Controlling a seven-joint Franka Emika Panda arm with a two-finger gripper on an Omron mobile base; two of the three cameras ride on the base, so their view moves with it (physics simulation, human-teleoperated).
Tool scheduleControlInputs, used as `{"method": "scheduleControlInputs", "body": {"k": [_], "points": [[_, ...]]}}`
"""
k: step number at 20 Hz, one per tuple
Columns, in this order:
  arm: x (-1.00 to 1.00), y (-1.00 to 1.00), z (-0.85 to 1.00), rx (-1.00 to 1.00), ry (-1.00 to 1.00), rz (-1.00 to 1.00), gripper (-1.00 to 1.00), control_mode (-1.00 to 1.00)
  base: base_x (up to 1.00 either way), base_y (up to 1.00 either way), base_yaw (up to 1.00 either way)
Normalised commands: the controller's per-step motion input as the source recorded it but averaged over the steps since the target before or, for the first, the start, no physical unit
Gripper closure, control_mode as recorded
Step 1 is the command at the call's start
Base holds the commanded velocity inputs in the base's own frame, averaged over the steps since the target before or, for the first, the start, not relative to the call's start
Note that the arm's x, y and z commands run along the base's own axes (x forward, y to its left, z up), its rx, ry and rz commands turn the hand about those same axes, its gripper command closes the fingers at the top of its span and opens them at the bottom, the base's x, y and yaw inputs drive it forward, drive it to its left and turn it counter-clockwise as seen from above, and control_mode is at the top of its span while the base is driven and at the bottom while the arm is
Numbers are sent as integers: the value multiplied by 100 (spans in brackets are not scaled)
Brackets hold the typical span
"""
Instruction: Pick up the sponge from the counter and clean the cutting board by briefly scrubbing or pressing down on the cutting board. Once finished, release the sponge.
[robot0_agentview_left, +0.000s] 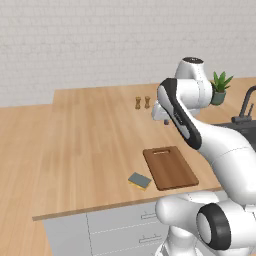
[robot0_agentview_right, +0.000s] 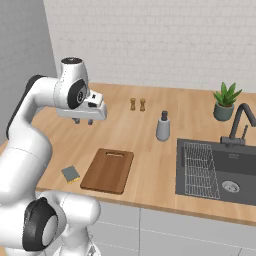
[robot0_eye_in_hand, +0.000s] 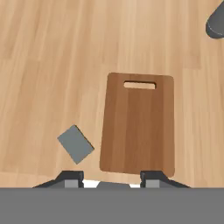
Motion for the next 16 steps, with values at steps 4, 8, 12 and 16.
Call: {"method": "scheduleControlInputs", "body": {"k": [4, 8, 12, 16], "points": [[0, 2, -24, 0, 0, 0, -100, -100, 0, 0, 0], [-19, 45, -81, 0, 0, 15, -100, -100, 0, 0, 0], [-28, 46, -76, 0, 0, 50, -100, -100, 0, 0, 0], [-14, 23, -55, 0, 0, 57, -100, -100, 0, 0, 0]]}}
